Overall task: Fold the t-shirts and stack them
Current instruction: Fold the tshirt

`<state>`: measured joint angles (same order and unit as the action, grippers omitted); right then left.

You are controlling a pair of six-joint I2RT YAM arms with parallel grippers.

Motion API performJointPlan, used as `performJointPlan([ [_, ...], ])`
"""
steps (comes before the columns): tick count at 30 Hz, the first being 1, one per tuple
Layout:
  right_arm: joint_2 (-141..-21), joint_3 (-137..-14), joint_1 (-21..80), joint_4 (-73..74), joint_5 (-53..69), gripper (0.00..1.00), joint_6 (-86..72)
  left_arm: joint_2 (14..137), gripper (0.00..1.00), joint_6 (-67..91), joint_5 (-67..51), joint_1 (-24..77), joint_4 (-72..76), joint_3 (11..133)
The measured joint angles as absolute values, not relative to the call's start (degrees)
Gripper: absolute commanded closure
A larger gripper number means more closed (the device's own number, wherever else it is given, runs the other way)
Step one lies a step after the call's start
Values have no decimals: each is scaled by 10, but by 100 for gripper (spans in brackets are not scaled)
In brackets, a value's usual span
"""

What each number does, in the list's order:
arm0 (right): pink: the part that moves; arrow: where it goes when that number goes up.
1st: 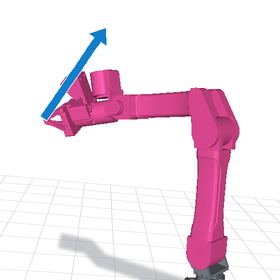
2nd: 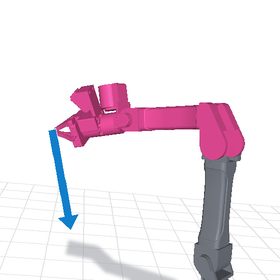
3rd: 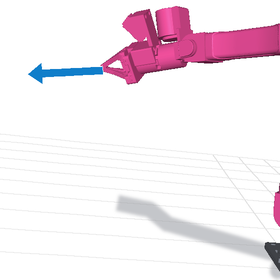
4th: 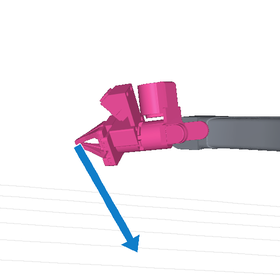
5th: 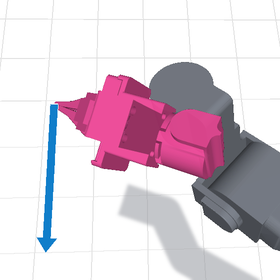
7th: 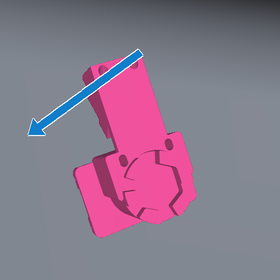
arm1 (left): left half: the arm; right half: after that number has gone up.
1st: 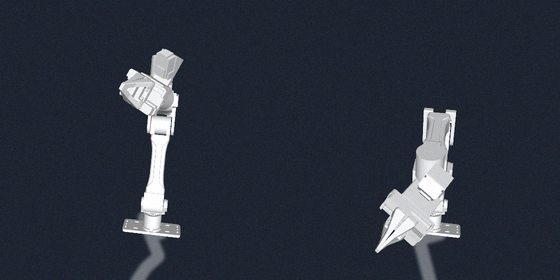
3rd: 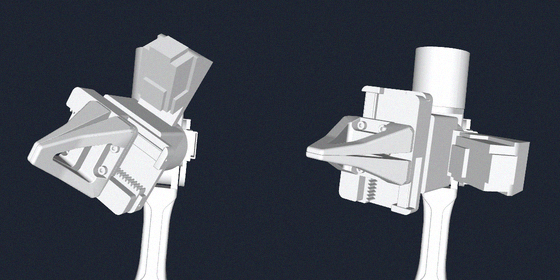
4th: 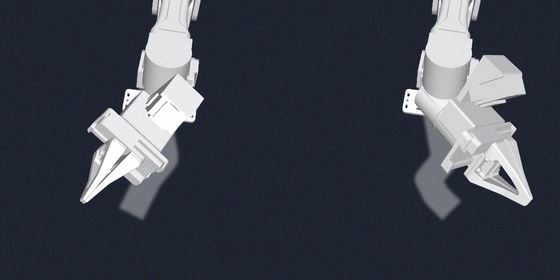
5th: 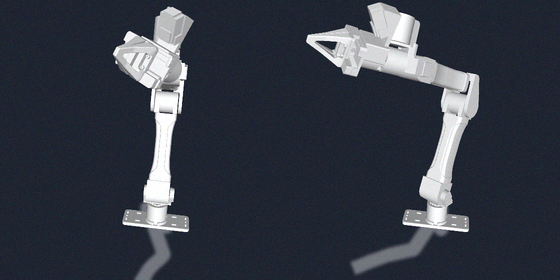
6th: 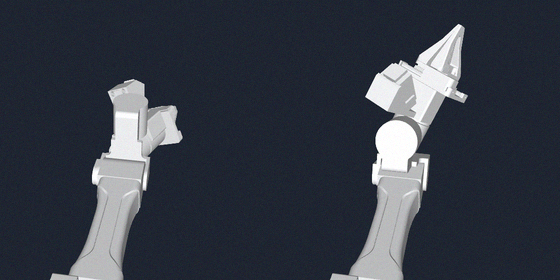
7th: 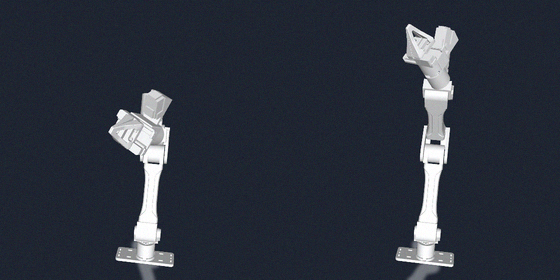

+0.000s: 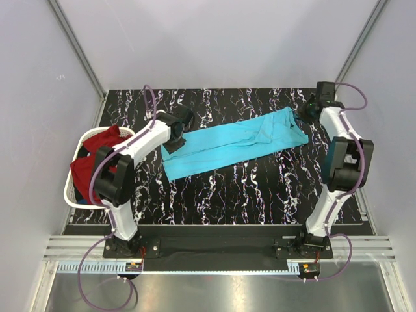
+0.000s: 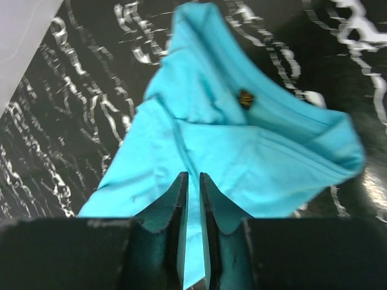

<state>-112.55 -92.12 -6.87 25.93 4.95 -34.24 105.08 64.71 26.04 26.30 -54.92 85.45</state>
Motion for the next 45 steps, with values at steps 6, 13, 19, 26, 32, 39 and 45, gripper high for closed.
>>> performJointPlan([
  [6,-1121,-873,-104,262,45,82,-343,1057,73,628,233,269,-521,792],
  [13,-1155,-855,-109,264,28,83,-336,1100,73,628,216,269,-505,753],
  [19,-1210,-873,-119,263,9,84,-318,1098,72,635,231,274,-496,740],
  [26,-1257,-947,-135,286,-4,83,-286,1092,72,649,246,280,-485,728],
  [32,-1284,-992,-135,307,-1,83,-258,1088,72,661,246,282,-482,722],
  [39,-1286,-999,-135,311,3,81,-255,1075,72,648,233,295,-504,729],
  [45,-1250,-995,-135,331,23,77,-259,1048,76,547,230,297,-523,841],
])
